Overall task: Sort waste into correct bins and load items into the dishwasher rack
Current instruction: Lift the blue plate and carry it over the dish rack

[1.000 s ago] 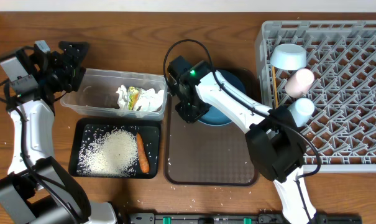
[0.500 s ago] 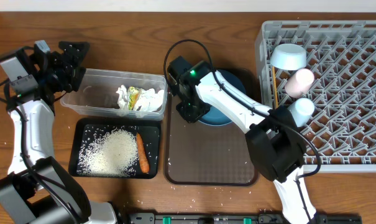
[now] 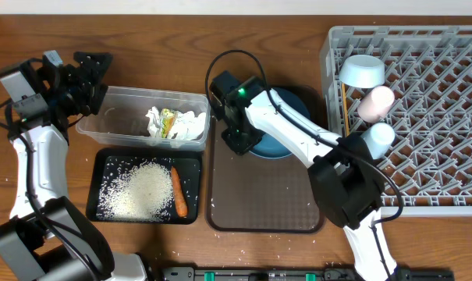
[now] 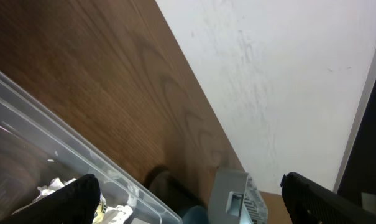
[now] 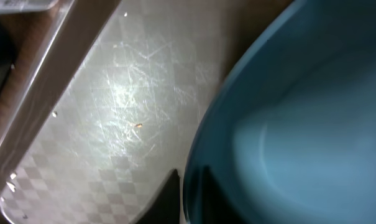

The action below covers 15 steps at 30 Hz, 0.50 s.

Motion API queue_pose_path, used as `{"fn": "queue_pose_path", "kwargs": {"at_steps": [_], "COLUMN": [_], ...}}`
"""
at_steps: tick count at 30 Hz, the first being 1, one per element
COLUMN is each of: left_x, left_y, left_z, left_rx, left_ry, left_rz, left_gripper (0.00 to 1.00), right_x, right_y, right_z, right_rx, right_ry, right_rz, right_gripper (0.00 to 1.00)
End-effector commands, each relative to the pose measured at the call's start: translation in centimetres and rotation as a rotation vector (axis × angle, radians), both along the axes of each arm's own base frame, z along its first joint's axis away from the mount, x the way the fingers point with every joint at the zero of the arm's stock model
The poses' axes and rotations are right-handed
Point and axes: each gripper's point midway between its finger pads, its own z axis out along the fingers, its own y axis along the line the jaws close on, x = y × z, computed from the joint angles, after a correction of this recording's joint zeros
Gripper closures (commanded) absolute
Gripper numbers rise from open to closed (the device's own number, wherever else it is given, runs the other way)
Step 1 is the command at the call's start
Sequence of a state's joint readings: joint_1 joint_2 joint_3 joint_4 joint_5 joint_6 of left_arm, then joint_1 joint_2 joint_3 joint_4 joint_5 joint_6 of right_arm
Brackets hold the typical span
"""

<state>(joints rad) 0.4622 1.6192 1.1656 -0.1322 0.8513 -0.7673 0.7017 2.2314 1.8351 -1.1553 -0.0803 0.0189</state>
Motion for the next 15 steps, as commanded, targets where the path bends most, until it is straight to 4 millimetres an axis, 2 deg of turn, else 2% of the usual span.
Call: {"fn": "queue_pose_path", "kwargs": {"at_steps": [1, 8, 15], "left_x": [-0.27, -0.27, -0.27], "left_y": [-0.19, -0.19, -0.19], "left_z": [0.94, 0.94, 0.94], "left_rx": [-0.005, -0.005, -0.005], "left_ry": [-0.018, -0.018, -0.018], "left_rz": [-0.004, -0.004, -0.004], "left_gripper": [0.05, 0.05, 0.05], "right_x": [-0.39, -0.55, -0.59], "right_y": [-0.03, -0.17, -0.24], "right_z": [0.55, 0.55, 0.35], "right_rx": [0.004, -0.001, -0.003], "right_ry": [0.003, 0.01, 0.011], "right_rz": [0.0, 0.0, 0.0], "right_gripper": [0.82, 0.84, 0.81]}}
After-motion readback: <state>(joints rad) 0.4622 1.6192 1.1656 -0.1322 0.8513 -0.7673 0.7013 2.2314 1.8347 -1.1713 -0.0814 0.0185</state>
